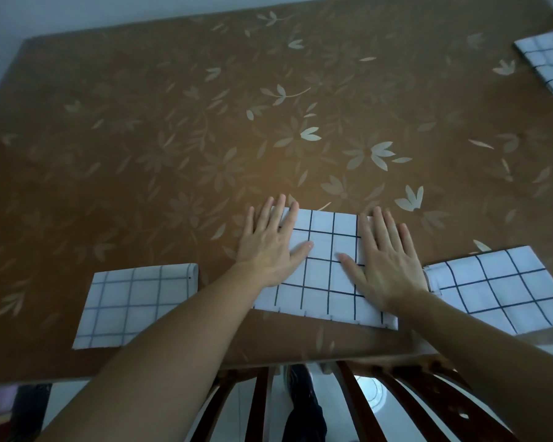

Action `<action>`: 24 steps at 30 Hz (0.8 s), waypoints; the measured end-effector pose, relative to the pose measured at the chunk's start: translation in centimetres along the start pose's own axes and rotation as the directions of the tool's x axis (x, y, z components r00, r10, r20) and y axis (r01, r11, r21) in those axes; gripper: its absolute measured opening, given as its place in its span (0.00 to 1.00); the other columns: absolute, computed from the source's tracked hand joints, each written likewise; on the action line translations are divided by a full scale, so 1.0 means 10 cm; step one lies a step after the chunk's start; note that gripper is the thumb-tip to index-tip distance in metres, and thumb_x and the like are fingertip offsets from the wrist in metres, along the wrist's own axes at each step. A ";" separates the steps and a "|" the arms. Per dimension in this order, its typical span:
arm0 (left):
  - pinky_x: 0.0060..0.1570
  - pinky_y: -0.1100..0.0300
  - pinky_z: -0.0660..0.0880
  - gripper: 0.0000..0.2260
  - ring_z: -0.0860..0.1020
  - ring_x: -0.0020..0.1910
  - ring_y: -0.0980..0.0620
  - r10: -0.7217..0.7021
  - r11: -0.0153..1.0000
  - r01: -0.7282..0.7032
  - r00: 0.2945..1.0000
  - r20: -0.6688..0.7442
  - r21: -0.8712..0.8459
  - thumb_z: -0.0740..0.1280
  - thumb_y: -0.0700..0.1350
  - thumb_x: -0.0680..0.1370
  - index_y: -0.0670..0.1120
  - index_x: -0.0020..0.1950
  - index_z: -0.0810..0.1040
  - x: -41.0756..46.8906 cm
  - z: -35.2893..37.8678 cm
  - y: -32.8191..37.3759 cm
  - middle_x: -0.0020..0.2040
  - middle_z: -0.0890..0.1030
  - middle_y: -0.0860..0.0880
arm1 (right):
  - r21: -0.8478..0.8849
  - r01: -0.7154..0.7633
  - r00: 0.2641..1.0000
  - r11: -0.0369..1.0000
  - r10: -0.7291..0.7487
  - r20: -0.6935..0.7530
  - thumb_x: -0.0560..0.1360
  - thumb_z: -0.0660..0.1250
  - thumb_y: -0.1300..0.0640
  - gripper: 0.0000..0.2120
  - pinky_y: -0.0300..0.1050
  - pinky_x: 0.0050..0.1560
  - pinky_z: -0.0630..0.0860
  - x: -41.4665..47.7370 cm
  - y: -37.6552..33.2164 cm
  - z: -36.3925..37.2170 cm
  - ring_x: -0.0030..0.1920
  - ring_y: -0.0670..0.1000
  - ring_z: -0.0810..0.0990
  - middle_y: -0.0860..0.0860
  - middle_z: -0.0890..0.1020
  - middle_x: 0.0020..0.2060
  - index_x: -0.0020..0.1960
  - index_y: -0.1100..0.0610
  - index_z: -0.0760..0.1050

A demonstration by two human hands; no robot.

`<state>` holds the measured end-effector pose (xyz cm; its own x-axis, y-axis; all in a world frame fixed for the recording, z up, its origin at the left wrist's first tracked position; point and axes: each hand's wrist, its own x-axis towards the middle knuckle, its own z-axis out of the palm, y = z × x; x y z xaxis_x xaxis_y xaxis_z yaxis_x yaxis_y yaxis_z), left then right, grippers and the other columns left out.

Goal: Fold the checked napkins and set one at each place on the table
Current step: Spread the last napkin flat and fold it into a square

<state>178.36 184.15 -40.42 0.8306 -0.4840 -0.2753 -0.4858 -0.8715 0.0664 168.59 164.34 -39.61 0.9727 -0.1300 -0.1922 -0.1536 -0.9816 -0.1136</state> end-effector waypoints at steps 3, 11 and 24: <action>0.75 0.43 0.37 0.36 0.36 0.78 0.48 0.006 1.000 -0.006 1.000 -0.005 0.003 0.42 0.69 0.78 0.51 0.79 0.37 0.00 0.00 0.00 0.80 0.38 0.48 | -0.019 0.064 0.997 0.998 -0.063 0.034 0.77 0.37 0.31 0.40 0.52 0.76 0.36 -0.21 0.04 0.03 0.77 0.54 0.35 0.57 0.39 0.78 0.79 0.56 0.39; 0.75 0.42 0.37 0.34 0.37 0.78 0.46 0.002 0.997 -0.002 1.000 -0.007 0.074 0.41 0.66 0.79 0.49 0.80 0.38 -0.02 -0.05 0.04 0.80 0.38 0.47 | -0.032 0.052 0.995 0.998 -0.049 0.085 0.75 0.35 0.28 0.43 0.54 0.75 0.37 -0.57 0.05 0.09 0.77 0.55 0.35 0.57 0.40 0.77 0.79 0.56 0.39; 0.61 0.49 0.64 0.19 0.68 0.65 0.45 0.208 0.974 -0.221 0.959 -0.191 -0.046 0.55 0.51 0.81 0.51 0.71 0.69 -0.72 0.10 0.63 0.68 0.71 0.49 | 0.061 0.000 0.997 0.998 -0.005 0.083 0.75 0.41 0.31 0.42 0.55 0.76 0.46 -0.57 0.00 -0.05 0.78 0.56 0.45 0.58 0.47 0.79 0.79 0.57 0.45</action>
<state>169.06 182.26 -38.94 0.7476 -0.6608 -0.0673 -0.6440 -0.7459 0.1698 163.16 164.98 -38.03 0.9557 -0.1128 -0.2719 -0.1639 -0.9711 -0.1733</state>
